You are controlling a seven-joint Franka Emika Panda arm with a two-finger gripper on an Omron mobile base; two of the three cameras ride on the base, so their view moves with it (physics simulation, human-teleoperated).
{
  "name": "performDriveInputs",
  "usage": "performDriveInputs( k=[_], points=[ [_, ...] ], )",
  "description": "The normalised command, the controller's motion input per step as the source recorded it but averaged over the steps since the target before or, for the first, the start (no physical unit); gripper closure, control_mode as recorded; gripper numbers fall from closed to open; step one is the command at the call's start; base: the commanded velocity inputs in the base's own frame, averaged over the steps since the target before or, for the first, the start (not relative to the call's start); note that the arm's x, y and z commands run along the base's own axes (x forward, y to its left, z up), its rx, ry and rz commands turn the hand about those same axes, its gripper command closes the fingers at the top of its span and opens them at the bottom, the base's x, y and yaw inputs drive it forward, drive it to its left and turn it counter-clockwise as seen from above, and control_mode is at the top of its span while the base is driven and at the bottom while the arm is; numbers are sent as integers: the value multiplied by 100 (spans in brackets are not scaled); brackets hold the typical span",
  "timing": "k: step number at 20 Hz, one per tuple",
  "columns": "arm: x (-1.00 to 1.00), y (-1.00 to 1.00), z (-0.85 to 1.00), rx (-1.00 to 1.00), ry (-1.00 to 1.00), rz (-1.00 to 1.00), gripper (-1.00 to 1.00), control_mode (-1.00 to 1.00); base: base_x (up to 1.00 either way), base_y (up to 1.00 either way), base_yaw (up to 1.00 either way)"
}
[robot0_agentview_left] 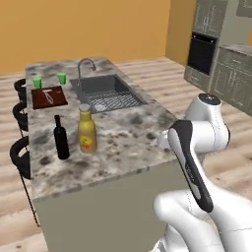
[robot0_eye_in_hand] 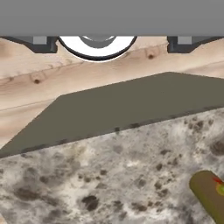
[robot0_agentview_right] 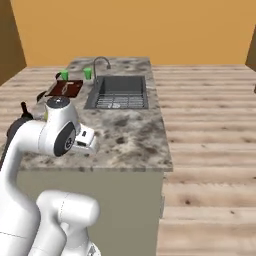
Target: Place the drinks on the dining counter in a tight cluster.
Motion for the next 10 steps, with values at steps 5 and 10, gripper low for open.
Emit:
performDriveInputs(
  k=[5, 10],
  points=[
    [0, 0, 0, 0, 0, 0, -100, 100, -1, 0, -98],
    [0, 0, 0, 0, 0, 0, -100, 100, 0, 2, -100]
  ],
)
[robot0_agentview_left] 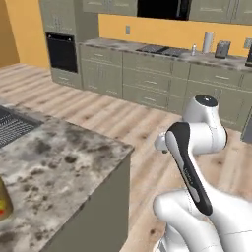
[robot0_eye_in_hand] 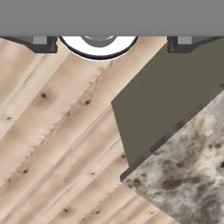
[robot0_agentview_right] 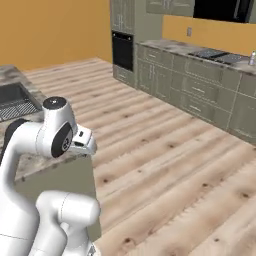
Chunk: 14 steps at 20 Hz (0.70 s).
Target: Place the drinks on the dining counter in a tight cluster.
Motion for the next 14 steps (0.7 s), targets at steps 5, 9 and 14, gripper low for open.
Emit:
performDriveInputs(
  k=[5, 9, 14],
  points=[
    [0, 0, 0, 0, 0, 0, -100, 100, 11, -13, -91],
    [0, 0, 0, 0, 0, 0, -100, 100, 97, -40, -20],
    [0, 0, 0, 0, 0, 0, -100, 100, 89, -92, 23]
  ],
)
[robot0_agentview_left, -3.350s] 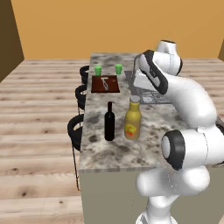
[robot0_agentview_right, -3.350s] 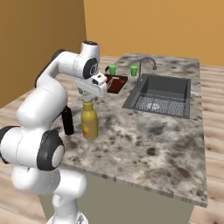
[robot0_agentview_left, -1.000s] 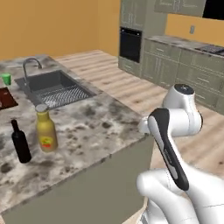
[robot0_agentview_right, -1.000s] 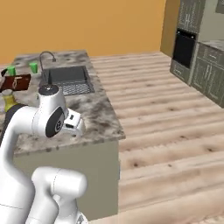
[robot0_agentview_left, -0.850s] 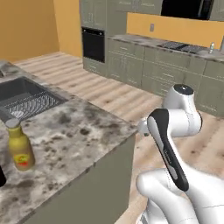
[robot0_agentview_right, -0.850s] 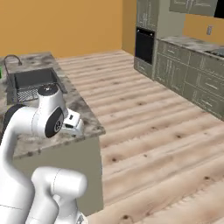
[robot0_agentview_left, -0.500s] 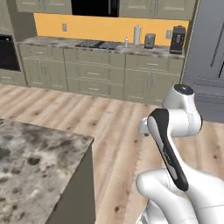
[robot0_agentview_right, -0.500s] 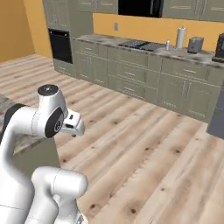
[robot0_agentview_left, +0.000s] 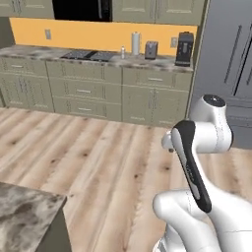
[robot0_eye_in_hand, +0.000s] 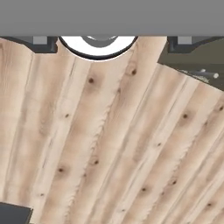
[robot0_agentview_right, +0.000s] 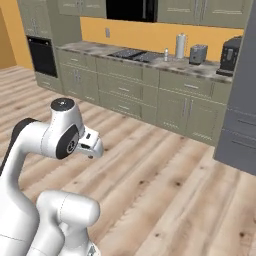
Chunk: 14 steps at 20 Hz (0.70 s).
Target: Place the drinks on the dining counter in a tight cluster.
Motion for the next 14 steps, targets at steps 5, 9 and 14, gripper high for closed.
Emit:
performDriveInputs(
  k=[5, 9, 14],
  points=[
    [0, 0, 0, 0, 0, 0, -100, 100, 100, -57, 16],
    [0, 0, 0, 0, 0, 0, -100, 100, 100, -13, 2],
    [0, 0, 0, 0, 0, 0, -100, 100, 100, 1, -10]
  ],
)
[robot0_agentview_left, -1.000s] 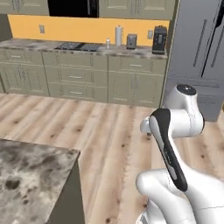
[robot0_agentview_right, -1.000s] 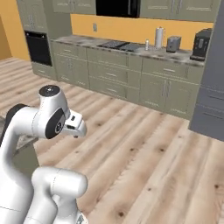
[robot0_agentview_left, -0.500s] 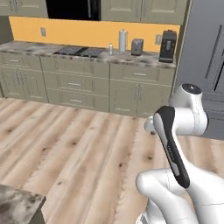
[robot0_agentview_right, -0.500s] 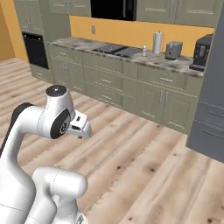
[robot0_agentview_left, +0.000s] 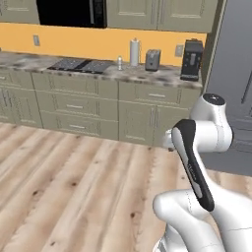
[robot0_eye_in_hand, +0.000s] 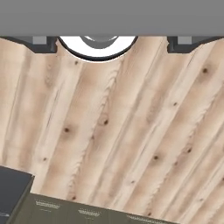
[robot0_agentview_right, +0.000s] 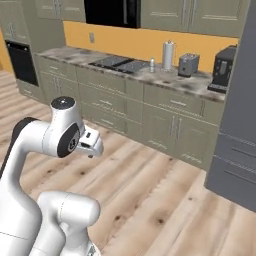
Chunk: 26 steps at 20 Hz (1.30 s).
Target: Place the drinks on the dining counter in a tight cluster.
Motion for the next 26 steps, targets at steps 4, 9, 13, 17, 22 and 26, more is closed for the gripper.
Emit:
performDriveInputs(
  k=[4, 9, 13, 17, 22, 26],
  points=[
    [0, 0, 0, 0, 0, 0, -100, 100, 100, 15, -13],
    [0, 0, 0, 0, 0, 0, -100, 100, 100, 31, -20],
    [0, 0, 0, 0, 0, 0, -100, 100, 100, 50, -34],
    [0, 0, 0, 0, 0, 0, -100, 100, 100, 50, -37],
    [0, 0, 0, 0, 0, 0, -100, 100, 100, 60, -40],
    [0, 0, 0, 0, 0, 0, -100, 100, 100, 75, -44]
  ],
)
